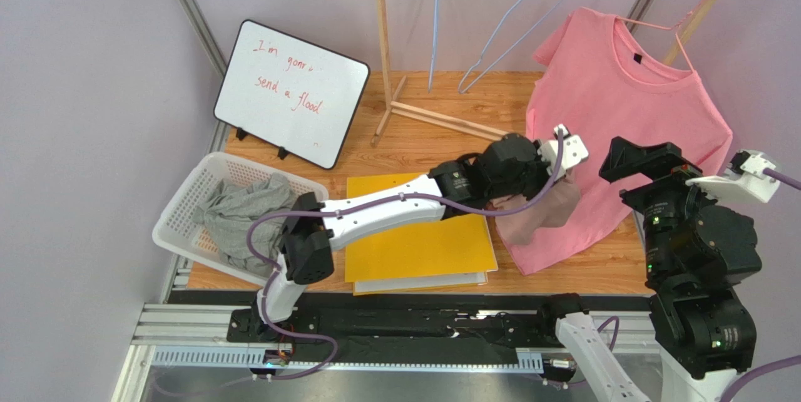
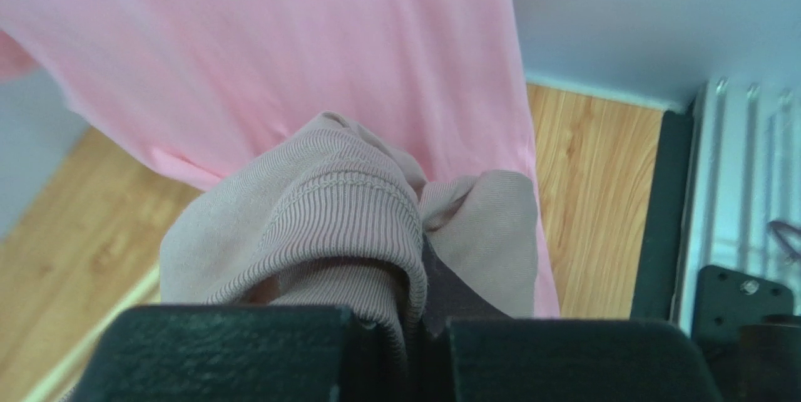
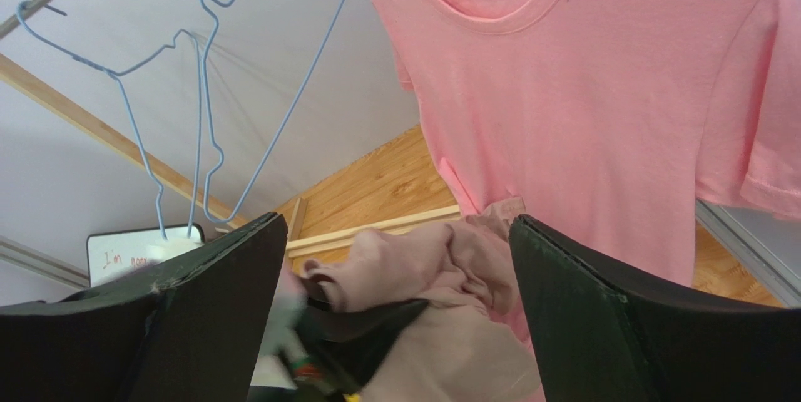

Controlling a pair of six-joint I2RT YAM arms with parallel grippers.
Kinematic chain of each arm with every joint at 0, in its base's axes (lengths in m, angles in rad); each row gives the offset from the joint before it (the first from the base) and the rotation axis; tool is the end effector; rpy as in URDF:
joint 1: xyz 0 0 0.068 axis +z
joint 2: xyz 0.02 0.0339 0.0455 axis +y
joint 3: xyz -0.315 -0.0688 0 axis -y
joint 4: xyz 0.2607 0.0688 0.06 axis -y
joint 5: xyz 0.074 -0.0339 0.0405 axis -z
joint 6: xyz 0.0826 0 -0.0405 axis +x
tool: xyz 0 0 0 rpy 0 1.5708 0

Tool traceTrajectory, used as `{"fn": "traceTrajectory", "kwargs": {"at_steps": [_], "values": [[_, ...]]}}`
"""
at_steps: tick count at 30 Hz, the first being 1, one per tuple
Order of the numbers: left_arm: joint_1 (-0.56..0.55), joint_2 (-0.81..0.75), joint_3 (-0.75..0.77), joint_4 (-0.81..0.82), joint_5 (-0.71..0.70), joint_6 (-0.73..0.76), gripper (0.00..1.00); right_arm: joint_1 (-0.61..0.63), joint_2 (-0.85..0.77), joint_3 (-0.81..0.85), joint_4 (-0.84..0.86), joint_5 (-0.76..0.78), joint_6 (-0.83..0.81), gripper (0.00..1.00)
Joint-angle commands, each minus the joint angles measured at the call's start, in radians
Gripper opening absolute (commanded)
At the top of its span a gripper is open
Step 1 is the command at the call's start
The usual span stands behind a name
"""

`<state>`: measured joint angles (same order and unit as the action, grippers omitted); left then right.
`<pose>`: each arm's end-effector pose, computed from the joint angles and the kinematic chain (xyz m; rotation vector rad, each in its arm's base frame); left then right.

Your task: Remove the t-shirt from the hanger

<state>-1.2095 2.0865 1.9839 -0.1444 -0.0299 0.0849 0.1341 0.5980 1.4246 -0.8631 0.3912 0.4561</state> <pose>0.2118 -0.5535 0.3822 1.1196 1.5178 -0.7596 0.0462 -0.0255 0.5178 0.5505 1.5091 0.1433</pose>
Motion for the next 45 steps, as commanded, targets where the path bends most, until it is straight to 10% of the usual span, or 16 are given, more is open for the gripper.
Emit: {"fn": "traceTrajectory", "kwargs": {"at_steps": [1,15,31,41,45], "values": [[0.005,-0.189,0.133,-0.072,0.016,0.016,0.0,-0.002,-0.021,0.034,-0.005,0.023,-0.028,0.95],[0.001,-0.837,-0.138,-0.182,-0.292,0.062,0.0,-0.002,-0.063,-0.009,0.025,-0.032,-0.016,0.94],[0.048,-1.209,-0.327,-0.093,-1.09,0.552,0.0,-0.002,-0.061,-0.093,0.108,-0.137,0.01,0.94],[0.355,-1.338,-0.661,-0.427,-1.046,0.024,0.0,-0.002,-0.067,-0.133,0.116,-0.141,-0.002,0.94],[0.639,-1.199,-0.654,-0.697,-0.775,-0.312,0.0,-0.001,-0.064,-0.142,0.118,-0.143,-0.013,0.94]]}}
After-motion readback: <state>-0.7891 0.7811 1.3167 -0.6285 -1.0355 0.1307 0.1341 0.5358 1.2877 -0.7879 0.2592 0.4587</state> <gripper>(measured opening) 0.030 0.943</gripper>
